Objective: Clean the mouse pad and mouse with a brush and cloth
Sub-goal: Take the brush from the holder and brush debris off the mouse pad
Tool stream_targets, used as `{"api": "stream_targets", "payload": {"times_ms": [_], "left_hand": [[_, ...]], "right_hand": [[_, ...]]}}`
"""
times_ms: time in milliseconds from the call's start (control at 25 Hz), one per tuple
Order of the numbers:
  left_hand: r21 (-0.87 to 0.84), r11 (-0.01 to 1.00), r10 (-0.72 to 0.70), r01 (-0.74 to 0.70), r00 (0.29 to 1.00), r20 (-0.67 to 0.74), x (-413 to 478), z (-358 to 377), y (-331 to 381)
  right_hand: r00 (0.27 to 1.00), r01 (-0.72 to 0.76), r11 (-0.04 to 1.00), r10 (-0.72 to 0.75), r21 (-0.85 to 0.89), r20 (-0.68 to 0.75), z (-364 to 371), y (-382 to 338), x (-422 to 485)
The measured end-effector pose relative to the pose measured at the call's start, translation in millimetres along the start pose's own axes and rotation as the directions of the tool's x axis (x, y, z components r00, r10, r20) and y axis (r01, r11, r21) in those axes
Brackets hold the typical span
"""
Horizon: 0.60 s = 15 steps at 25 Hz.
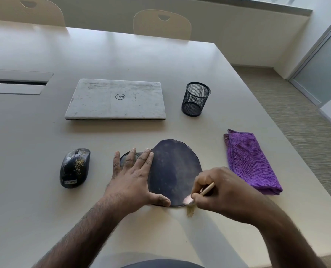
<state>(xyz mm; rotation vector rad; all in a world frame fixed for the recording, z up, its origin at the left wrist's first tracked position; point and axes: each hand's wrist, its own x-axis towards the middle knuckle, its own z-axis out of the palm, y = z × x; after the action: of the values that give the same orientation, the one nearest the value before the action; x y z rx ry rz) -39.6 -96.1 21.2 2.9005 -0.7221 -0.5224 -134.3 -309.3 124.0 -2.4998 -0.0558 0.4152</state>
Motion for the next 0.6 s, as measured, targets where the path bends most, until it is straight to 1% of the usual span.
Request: {"api": "stream_targets", "payload": {"times_ms": [160,240,320,440,520,600], "left_hand": [[-0.010,1.000,0.004,-0.004,1.000,-0.005,0,1,0],[-0.011,1.000,0.005,-0.005,1.000,-0.006,0,1,-1],[-0.011,1.000,0.004,-0.004,1.000,-0.006,0,1,-1],[-0.002,1.000,0.000,0.000,1.000,0.004,0,0,0],[0.000,1.000,-0.002,0.002,1.000,0.005,0,0,0],[-0.001,1.000,-0.002,0.002,1.000,0.005,0,0,1]], "right_hand": [[0.991,-0.023,1.000,0.021,-0.013,-0.130,-12,9,2],[0.987,-0.031,0.999,0.024,-0.044,-0.160,-11,10,4],[0.990,-0.039,0.994,0.024,-0.106,-0.139,-5,8,4],[0.999,-0.012,0.986,0.004,-0.168,-0.052,6,1,4],[1.000,0.017,0.985,-0.020,-0.171,-0.017,10,-3,3],[0.998,0.055,0.991,-0.053,-0.124,0.013,11,-5,1]]}}
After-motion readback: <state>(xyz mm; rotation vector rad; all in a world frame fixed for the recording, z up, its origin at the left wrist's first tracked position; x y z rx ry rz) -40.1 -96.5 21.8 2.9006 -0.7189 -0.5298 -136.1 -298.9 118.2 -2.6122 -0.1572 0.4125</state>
